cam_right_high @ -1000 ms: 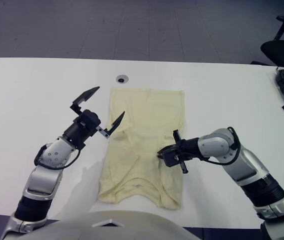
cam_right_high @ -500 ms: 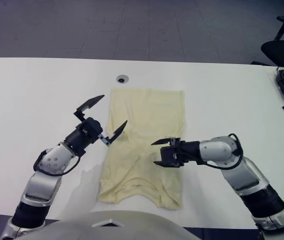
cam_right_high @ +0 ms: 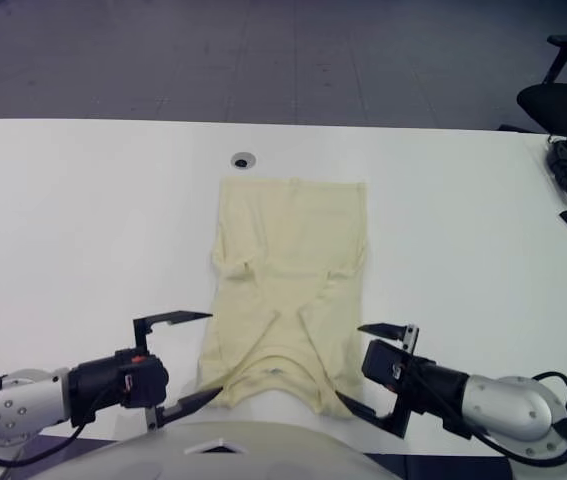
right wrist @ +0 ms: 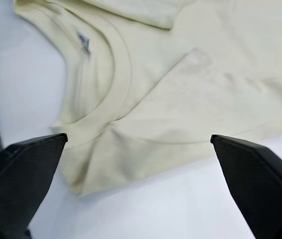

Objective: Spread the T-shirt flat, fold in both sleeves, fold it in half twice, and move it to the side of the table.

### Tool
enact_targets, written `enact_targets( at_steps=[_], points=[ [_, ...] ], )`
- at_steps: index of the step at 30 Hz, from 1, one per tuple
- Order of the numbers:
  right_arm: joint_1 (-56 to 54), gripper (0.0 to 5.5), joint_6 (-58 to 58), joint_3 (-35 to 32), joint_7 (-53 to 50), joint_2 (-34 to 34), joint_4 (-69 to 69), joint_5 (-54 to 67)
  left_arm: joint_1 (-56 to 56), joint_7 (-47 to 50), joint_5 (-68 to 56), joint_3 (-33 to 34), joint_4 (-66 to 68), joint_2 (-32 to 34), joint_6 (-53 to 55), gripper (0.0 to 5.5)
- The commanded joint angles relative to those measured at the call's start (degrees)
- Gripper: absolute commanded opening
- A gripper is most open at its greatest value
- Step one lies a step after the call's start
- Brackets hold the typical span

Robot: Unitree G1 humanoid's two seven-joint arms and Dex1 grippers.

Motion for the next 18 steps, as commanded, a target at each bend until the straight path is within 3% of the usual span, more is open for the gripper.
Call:
enact_targets(
  at_steps=[1, 8, 18],
  points=[
    [2.9, 5.36, 1.2, 1.3, -0.9, -4.5, -0.6, 2.4, 2.9, -1.4, 4.5, -1.9, -1.4, 2.9, -1.0, 5.4],
    [-1.7, 5.36, 6.2, 4.8, -2.3, -10.5, -0.6, 6.8, 4.5, 0.5, 10.4, -5.8, -0.6, 1.7, -0.6, 5.4],
    [-7.7, 3.62, 9.6, 14.4, -5.9, -13.1, 0.1, 4.5, 1.5, 4.2, 13.5, -9.2, 2.2, -0.6, -0.1, 5.4]
  ],
)
